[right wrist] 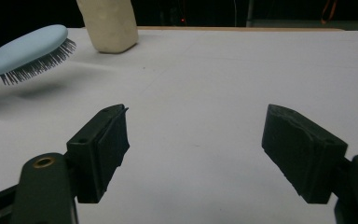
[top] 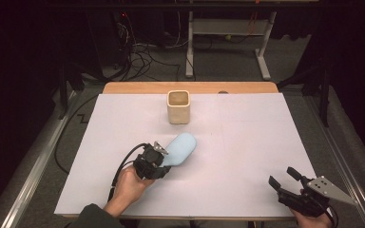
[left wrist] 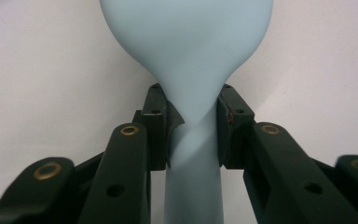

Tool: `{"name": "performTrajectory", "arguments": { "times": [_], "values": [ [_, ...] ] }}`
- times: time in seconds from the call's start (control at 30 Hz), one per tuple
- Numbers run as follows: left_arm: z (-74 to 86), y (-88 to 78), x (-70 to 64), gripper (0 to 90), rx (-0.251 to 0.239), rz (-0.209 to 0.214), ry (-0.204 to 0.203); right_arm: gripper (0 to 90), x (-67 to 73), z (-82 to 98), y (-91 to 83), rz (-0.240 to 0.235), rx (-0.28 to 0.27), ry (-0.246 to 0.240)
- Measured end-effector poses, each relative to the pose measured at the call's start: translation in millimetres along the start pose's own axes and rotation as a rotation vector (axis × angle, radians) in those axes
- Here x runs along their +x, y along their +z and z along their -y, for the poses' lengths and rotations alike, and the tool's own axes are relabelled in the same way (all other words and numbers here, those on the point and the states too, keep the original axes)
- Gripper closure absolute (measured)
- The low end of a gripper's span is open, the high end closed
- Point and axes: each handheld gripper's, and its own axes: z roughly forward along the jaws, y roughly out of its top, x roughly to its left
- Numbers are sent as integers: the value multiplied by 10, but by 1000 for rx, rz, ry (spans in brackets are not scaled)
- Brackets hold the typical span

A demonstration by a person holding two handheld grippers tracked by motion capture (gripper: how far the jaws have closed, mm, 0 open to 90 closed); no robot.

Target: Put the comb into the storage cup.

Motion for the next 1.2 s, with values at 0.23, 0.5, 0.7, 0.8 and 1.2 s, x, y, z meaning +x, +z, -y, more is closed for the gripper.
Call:
{"name": "performTrajectory", "arguments": {
  "times": [0.23, 0.5, 0.7, 0.8, 1.2],
  "values": [
    [-10, -67, -33, 695, -32, 10, 12, 230, 12, -5, -3, -5, -11, -5],
    [-45, -108, -71, 695, -58, 24, 24, 224, 38, -20, 5, -25, -28, 4],
    [-66, -132, -111, 695, -72, 28, 40, 219, 52, -35, 10, -39, -31, 10],
    [-78, -139, -133, 695, -76, 32, 49, 218, 61, -42, 11, -44, -31, 11],
    [-138, -125, -227, 695, -96, 43, 76, 211, 116, -72, 50, -75, -39, 7]
  ]
}}
